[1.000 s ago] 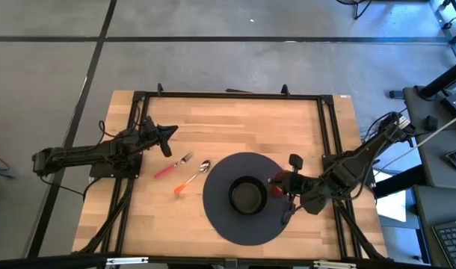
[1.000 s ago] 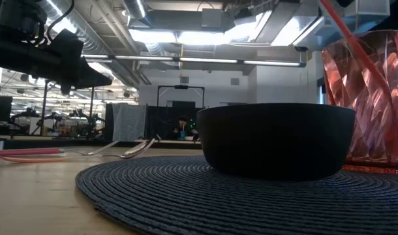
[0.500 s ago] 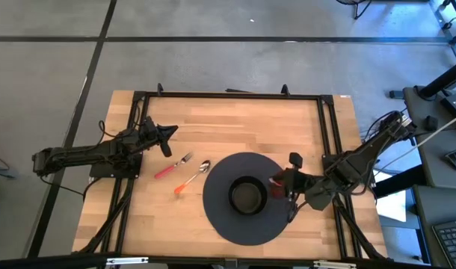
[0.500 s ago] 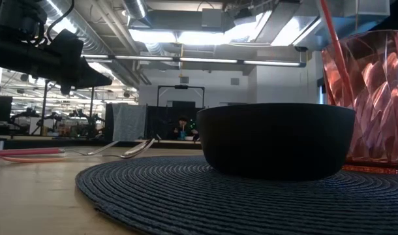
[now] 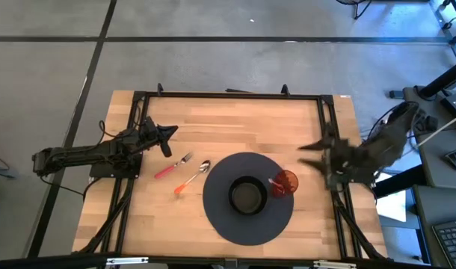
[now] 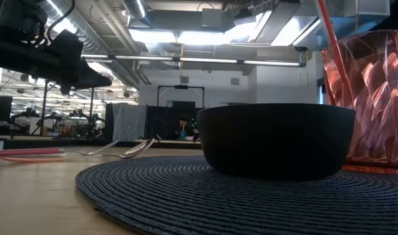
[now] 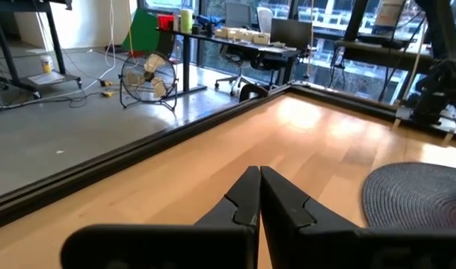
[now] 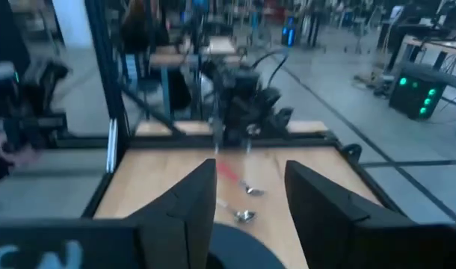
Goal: Pick & Place Utensil
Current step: Put the pink fork into the black bowl
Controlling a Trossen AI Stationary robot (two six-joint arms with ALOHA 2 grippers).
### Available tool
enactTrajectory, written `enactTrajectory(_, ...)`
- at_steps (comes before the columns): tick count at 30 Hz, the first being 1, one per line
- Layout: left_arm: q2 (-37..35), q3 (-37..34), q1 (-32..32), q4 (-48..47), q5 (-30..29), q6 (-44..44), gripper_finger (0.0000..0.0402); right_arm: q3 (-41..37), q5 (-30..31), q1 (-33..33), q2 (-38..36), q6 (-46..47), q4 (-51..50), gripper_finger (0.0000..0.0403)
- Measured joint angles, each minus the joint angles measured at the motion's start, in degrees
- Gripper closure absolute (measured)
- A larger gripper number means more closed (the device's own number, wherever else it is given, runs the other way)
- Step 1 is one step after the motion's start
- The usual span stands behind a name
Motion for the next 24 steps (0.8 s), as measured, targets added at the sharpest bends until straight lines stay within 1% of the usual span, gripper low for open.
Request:
enactTrajectory(2,0.00,0.00,0.00,-0.34,0.00,0.15,0.0398,-3.14,-0.24,-0.43,-5.10,0.25,0.65,0.0260)
enactTrajectory(3,0.00,0.00,0.00,-0.33,0.00,0.37,0.0398,-5.12,-0.75,-0.86,-7.30,0.20,1.20,0.0273)
enactTrajectory(5,0.00,0.00,0.00,-0.29,-0.02,0.57,0.0397,-9.12,-3.39,-1.87,-11.80,-1.05,3.14,0.0312)
enactTrajectory(7,0.00,0.00,0.00,-0.16,-0.02,0.61,0.0396,-13.63,-7.02,-2.43,-16.09,-3.40,5.55,0.0365)
enactTrajectory(8,0.00,0.00,0.00,-0.16,-0.02,0.61,0.0396,-16.43,-8.54,-2.63,-18.30,-5.20,7.54,0.0384)
enactTrajectory(9,0.00,0.00,0.00,-0.16,-0.02,0.61,0.0396,-18.97,-9.78,-2.76,-20.43,-6.63,9.92,0.0391)
enactTrajectory(12,0.00,0.00,0.00,-0.14,-0.02,0.58,0.0395,-25.97,-12.79,-3.57,-26.43,-9.02,20.05,0.0390)
enactTrajectory(13,0.00,0.00,0.00,-0.14,-0.02,0.59,0.0395,-27.95,-14.74,-4.00,-28.20,-9.00,23.19,0.0393)
enactTrajectory(15,0.00,0.00,0.00,-0.12,-0.02,0.59,0.0395,-30.90,-19.78,-4.93,-30.55,-9.05,28.97,0.0398)
enactTrajectory(17,0.00,0.00,0.00,-0.06,-0.11,0.61,0.0395,-32.92,-22.39,-5.83,-31.45,-9.74,33.47,0.0397)
enactTrajectory(19,0.00,0.00,0.00,0.22,-0.57,0.61,0.0396,-34.26,-22.11,-6.93,-31.28,-10.48,33.24,0.0398)
enactTrajectory(21,0.00,0.00,0.01,0.15,-0.61,0.62,0.0395,-34.32,-20.43,-8.37,-30.79,-11.47,32.46,0.0399)
enactTrajectory(24,0.00,0.00,0.01,-0.28,-0.61,0.63,0.0396,-31.83,-20.04,-10.27,-32.43,-13.53,28.02,0.0399)
